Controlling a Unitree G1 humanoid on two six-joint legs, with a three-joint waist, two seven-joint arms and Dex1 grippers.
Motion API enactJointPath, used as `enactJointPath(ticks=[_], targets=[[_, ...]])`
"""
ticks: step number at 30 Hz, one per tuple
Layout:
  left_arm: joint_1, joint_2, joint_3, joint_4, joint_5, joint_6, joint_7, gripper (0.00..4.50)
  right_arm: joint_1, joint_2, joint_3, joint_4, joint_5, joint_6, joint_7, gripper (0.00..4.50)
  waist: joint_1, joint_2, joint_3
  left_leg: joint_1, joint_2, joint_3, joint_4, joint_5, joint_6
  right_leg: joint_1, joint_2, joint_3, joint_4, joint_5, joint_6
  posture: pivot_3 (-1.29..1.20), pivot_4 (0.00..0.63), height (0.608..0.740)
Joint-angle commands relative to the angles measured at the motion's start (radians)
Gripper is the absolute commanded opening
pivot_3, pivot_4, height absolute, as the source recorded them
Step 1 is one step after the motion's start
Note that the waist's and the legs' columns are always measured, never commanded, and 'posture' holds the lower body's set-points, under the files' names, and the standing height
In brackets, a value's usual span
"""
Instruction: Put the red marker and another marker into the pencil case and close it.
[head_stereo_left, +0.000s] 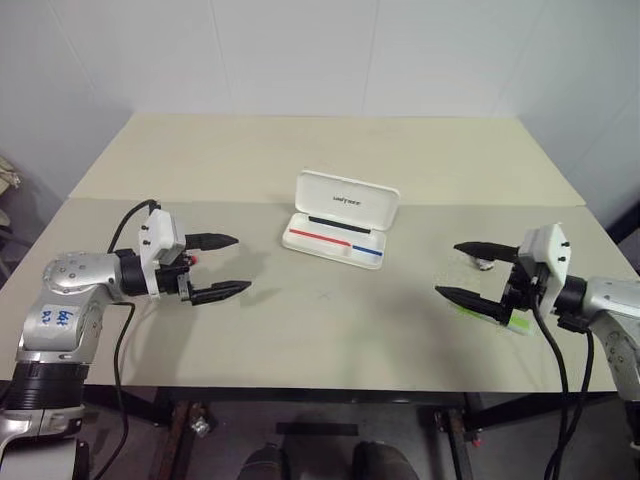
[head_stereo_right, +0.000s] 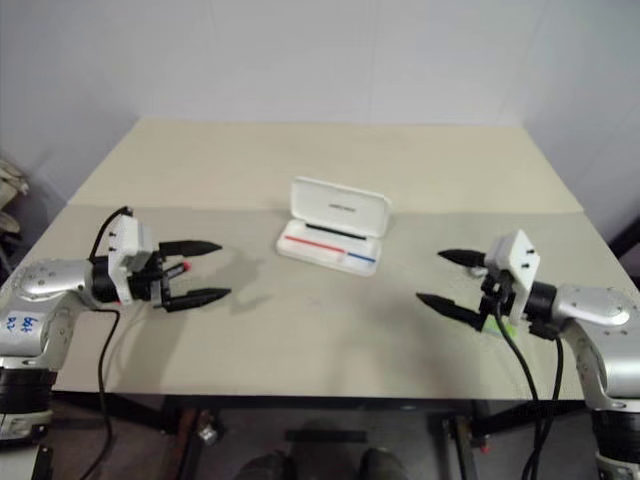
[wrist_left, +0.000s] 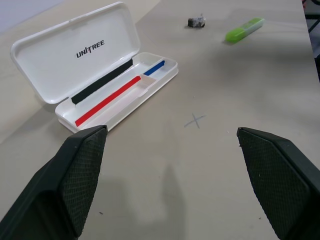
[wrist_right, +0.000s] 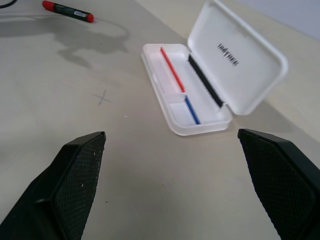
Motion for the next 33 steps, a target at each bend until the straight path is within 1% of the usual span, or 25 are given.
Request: enactJointPath(ticks=[1,4,9,13,18,21,24,26,30,33], targets=[[-0.022,0.023,0.031,-0.020,-0.019,0.003,0.000,4.40,-0.056,0.007,0.008,-0.006,0.014,-0.015,0.003,4.50,-0.002,0.000,0.000,0.000,0.000,0.000,0.000,0.000,0.000,0.000,0.000,0.000,0.000,0.000,0.000,0.00,0.150,0.740],[-0.039,0.022,0.019,-0.008,-0.011,-0.001,-0.006,4.40,-0.089,0.017,0.033,0.031,0.002,-0.031,0.017,4.50,-0.001,0.000,0.000,0.000,0.000,0.000,0.000,0.000,0.000,0.000,0.000,0.000,0.000,0.000,0.000,0.00,0.150,0.740],[-0.048,0.009,0.006,-0.013,-0.017,0.010,-0.011,4.40,-0.093,0.011,0.050,0.040,-0.008,-0.031,0.019,4.50,0.003,0.000,0.000,-0.001,0.000,0.000,0.000,0.000,0.000,0.000,0.000,-0.001,0.000,0.000,0.000,0.00,0.150,0.740],[-0.048,0.014,0.009,-0.017,-0.016,0.013,-0.012,4.40,-0.170,-0.008,0.085,0.025,-0.006,0.046,0.018,4.50,-0.001,0.000,0.000,-0.001,0.000,0.000,0.001,0.000,0.000,0.000,0.000,0.000,-0.001,0.000,0.000,0.00,0.150,0.740],[-0.022,0.032,0.036,-0.037,-0.022,0.019,-0.005,4.40,-0.273,0.006,0.167,0.024,-0.037,0.081,0.035,4.50,-0.005,0.000,0.000,0.000,0.000,0.000,0.001,0.000,0.000,-0.002,0.001,0.001,0.001,0.001,-0.001,0.00,0.150,0.740],[-0.012,0.036,0.046,-0.036,-0.014,0.016,0.010,4.40,-0.300,0.015,0.202,0.051,-0.062,0.070,0.043,4.50,-0.003,0.000,0.000,0.000,0.001,0.000,0.001,0.000,0.000,-0.002,0.001,0.001,0.001,0.001,-0.001,0.00,0.150,0.740],[-0.008,0.040,0.047,-0.045,-0.011,0.026,0.024,4.50,-0.307,0.012,0.236,0.093,-0.103,0.053,0.052,3.82,0.001,-0.001,0.000,-0.001,0.001,0.000,0.001,0.000,0.001,-0.002,0.000,0.001,0.000,0.001,-0.001,0.00,0.150,0.740],[-0.002,0.048,0.050,-0.046,-0.012,0.028,0.020,4.50,-0.322,0.014,0.264,0.135,-0.147,0.015,0.057,3.12,0.002,-0.001,0.000,-0.002,0.001,0.000,0.001,-0.001,0.001,-0.002,-0.001,0.000,0.000,0.001,-0.001,0.00,0.150,0.740],[0.006,0.055,0.050,-0.039,0.000,0.021,0.034,4.50,-0.353,0.037,0.319,0.194,-0.194,0.000,0.072,1.73,-0.002,-0.001,0.000,-0.002,0.000,0.000,0.001,-0.001,0.002,-0.002,-0.001,0.001,-0.001,0.001,-0.001,0.00,0.150,0.740],[0.020,0.063,0.055,-0.052,0.001,0.032,0.047,4.50,-0.395,0.078,0.373,0.233,-0.235,-0.014,0.083,1.73,-0.009,-0.001,0.000,-0.001,0.000,0.001,0.001,-0.001,0.001,-0.003,0.000,0.001,0.000,0.001,-0.001,0.00,0.150,0.740]])
